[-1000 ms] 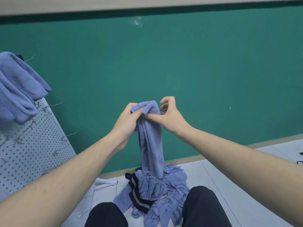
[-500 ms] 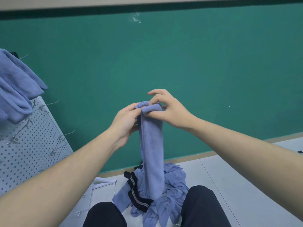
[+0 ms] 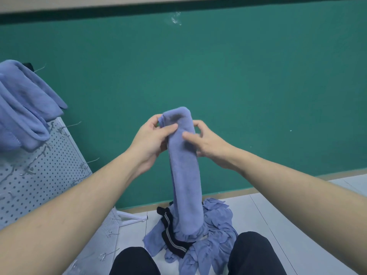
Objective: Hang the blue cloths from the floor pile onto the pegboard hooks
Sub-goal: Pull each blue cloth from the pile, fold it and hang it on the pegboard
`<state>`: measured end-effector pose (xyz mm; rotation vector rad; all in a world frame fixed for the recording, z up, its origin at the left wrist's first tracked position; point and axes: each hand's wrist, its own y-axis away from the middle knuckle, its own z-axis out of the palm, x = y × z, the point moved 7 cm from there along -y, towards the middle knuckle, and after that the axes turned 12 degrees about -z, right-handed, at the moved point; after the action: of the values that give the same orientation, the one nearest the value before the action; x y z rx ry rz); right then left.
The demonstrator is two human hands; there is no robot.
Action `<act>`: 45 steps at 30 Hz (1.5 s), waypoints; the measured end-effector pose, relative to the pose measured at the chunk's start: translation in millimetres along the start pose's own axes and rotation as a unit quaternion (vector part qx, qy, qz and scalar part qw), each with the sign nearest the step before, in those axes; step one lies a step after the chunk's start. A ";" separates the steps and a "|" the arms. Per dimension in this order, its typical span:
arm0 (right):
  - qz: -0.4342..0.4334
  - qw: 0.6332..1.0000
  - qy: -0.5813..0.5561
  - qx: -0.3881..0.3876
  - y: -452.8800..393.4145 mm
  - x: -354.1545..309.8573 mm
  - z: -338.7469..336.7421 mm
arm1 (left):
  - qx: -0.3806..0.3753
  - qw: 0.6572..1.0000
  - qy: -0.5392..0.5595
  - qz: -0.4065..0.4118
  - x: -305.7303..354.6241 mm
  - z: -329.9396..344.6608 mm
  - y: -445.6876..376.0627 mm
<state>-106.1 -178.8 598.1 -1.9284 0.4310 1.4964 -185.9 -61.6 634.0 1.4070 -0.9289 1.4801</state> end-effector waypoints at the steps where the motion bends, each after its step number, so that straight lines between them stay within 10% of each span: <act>1: 0.016 0.999 0.001 -0.034 0.3 7.4 5.0 | 0.010 1.000 0.016 0.005 5.9 -6.9 -2.6; 8: 0.020 0.994 0.062 -0.092 -32.1 14.5 15.7 | 0.111 0.992 0.063 0.021 29.6 -60.6 -7.2; 14: -0.072 0.969 0.210 -0.107 -81.0 -25.8 26.6 | 0.154 0.976 -0.146 0.055 67.4 -109.7 -0.7; 20: -0.033 0.948 0.191 -0.251 -122.0 -38.8 57.1 | 0.116 0.749 -0.653 0.006 94.4 -93.0 -16.3; 24: -0.013 0.937 0.125 -0.325 -147.1 -41.8 76.2 | 0.035 0.726 -0.677 -0.116 97.0 -99.5 -36.8; 33: 0.003 0.942 -0.092 -0.322 -208.4 -40.4 94.9 | -0.003 0.860 -0.419 -0.291 98.4 -155.8 -55.6; 45: -0.181 0.972 -0.049 -0.145 -271.5 -53.1 109.7 | 0.071 0.969 -0.064 -0.227 119.9 -186.9 -97.0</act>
<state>-35.6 86.7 712.5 -2.0063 -0.1885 1.4589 -158.1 157.7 733.2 1.7009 -0.5314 1.1359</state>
